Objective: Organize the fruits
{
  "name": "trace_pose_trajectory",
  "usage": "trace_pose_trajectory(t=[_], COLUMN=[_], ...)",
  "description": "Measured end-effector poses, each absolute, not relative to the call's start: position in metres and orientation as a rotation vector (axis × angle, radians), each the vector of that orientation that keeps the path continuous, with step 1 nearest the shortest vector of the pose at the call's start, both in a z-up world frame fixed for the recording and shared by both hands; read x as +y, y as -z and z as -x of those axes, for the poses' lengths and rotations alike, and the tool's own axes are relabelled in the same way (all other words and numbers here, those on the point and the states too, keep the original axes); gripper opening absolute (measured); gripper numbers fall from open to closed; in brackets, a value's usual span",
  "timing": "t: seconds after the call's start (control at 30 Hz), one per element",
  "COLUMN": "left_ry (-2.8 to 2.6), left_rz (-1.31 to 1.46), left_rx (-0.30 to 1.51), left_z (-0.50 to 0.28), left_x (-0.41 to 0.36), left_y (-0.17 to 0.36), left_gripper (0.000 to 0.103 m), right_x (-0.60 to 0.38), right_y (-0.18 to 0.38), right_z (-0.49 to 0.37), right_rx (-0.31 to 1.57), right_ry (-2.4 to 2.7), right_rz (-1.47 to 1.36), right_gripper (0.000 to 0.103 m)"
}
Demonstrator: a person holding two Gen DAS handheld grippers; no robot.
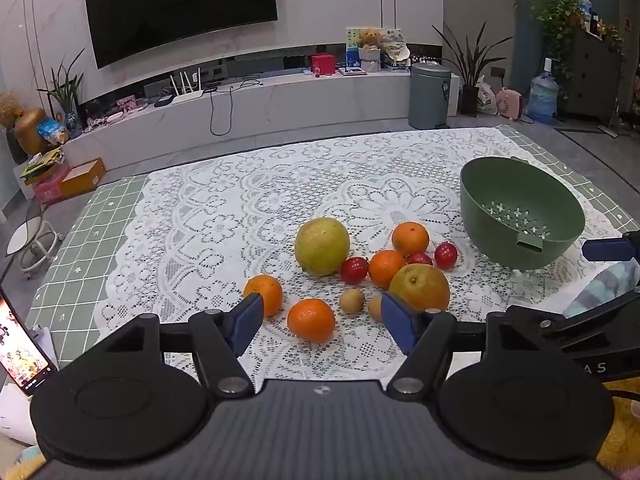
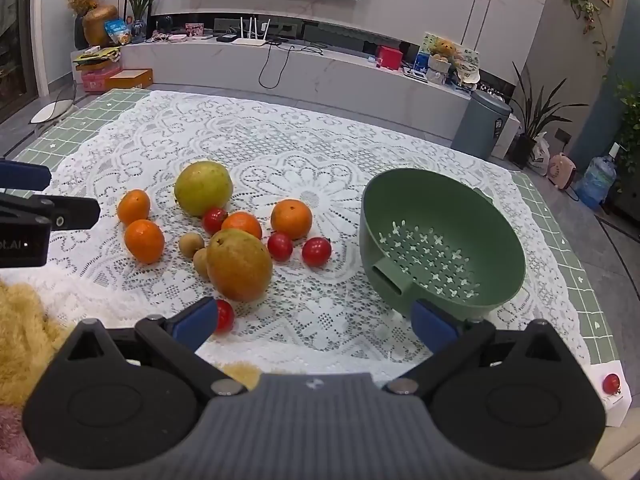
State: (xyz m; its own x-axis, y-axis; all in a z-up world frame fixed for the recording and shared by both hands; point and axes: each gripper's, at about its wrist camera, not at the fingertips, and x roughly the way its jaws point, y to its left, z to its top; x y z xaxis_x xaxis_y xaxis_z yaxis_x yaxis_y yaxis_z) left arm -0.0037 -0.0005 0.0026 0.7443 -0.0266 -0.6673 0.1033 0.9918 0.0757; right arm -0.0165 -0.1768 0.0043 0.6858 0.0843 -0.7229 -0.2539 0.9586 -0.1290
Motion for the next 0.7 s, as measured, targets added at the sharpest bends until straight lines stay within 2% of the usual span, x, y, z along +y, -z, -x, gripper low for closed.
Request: trace_pose_trajectory(t=[0.7], left_ry=[0.070], left_rz=[-0.095], left_rx=[0.739], left_z=[0.0052], left_x=[0.0013], left_y=[0.0002], left_gripper=[0.080], right_x=[-0.1754], right_y=[0.0010], right_z=[0.0145], right_rx=[0.823], right_ry=[-0.178], right_rz=[0.235], right_gripper=[0.099])
